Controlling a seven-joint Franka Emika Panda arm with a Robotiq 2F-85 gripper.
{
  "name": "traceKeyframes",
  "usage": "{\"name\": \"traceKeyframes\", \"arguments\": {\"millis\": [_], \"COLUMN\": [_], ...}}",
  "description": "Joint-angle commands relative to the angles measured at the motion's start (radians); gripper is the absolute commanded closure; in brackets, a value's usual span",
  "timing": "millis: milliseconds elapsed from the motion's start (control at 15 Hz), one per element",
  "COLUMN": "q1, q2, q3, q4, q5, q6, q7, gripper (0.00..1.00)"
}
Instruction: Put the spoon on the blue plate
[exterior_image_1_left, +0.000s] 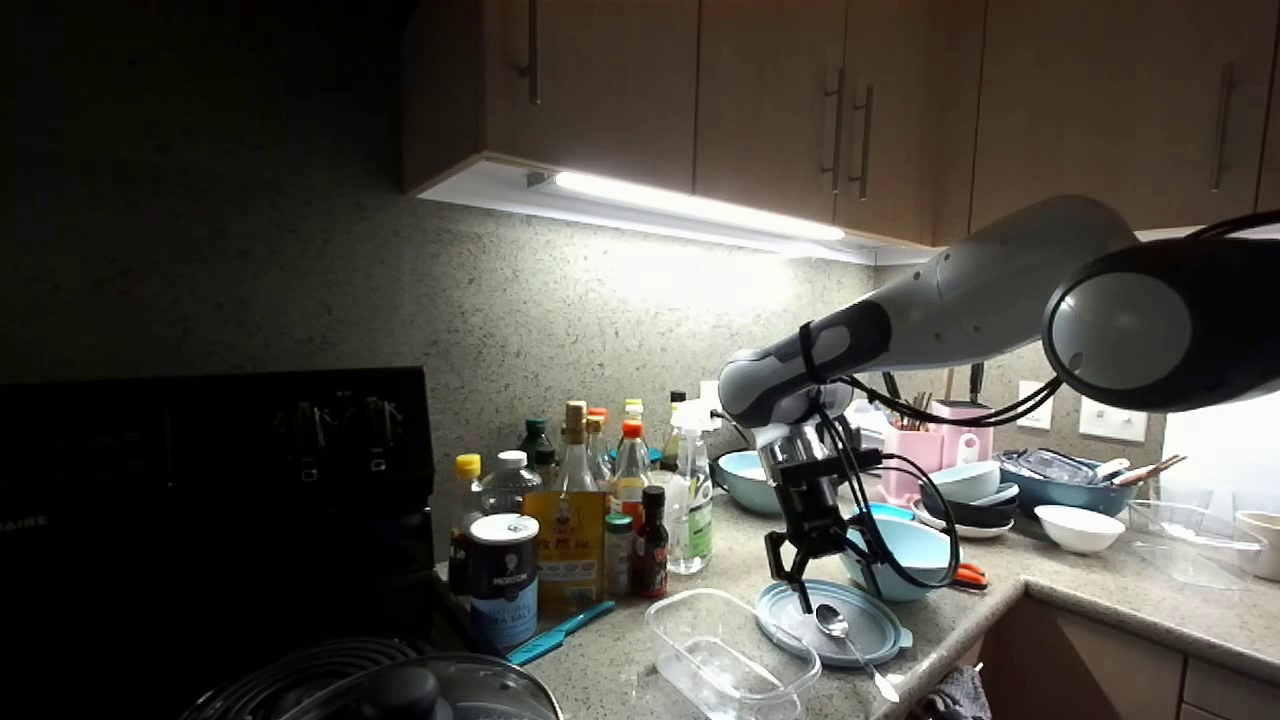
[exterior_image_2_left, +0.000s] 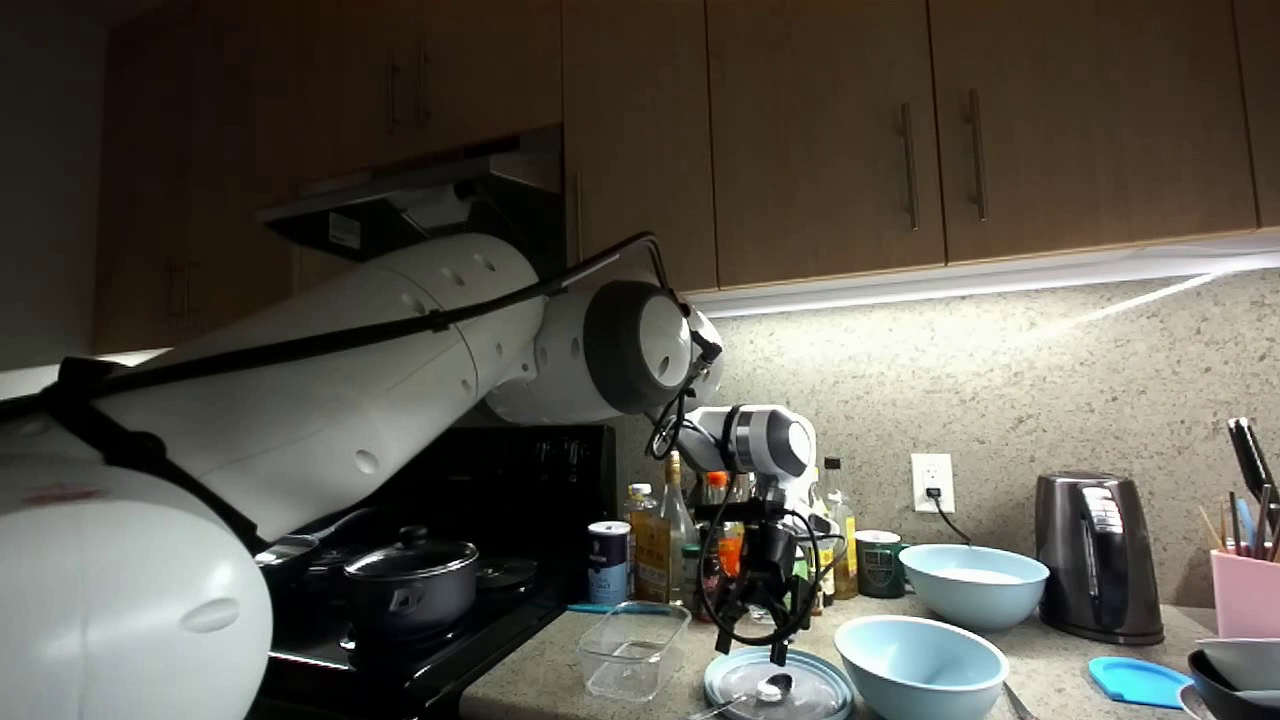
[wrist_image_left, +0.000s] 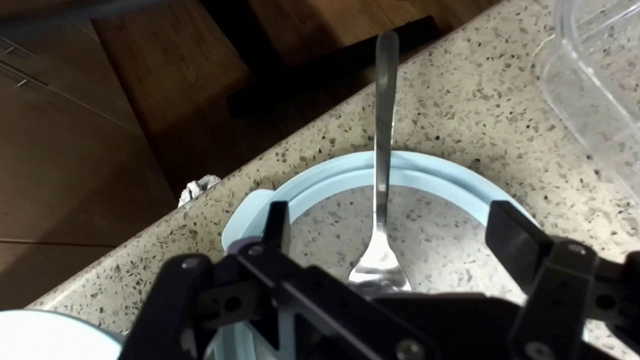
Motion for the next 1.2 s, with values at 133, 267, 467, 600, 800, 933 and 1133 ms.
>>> {"name": "traceKeyframes", "arguments": {"millis": [133,267,467,600,800,933,1133], "q1": [-0.024,-0.018,-0.018,-0.014,-0.007,-0.011,-0.007], "q2": [0.088,0.074,0.087,0.091,0.097,0.098,0.099], "q3": [0.000,-0.002,-0.002,-0.003,-0.006,-0.002,-0.002], "q4": [0.090,0.060,0.078,0.080,0.079,0.080,0.080], "q5": [0.037,0.017,0.018,0.015,0.006,0.014,0.011], "q6": [-0.008,0.000,0.000,-0.002,-0.006,-0.001,-0.001], "q7": [0.037,0.014,0.014,0.017,0.015,0.014,0.014], "gripper": [0.00,0.00,0.00,0.00,0.00,0.00,0.00]}}
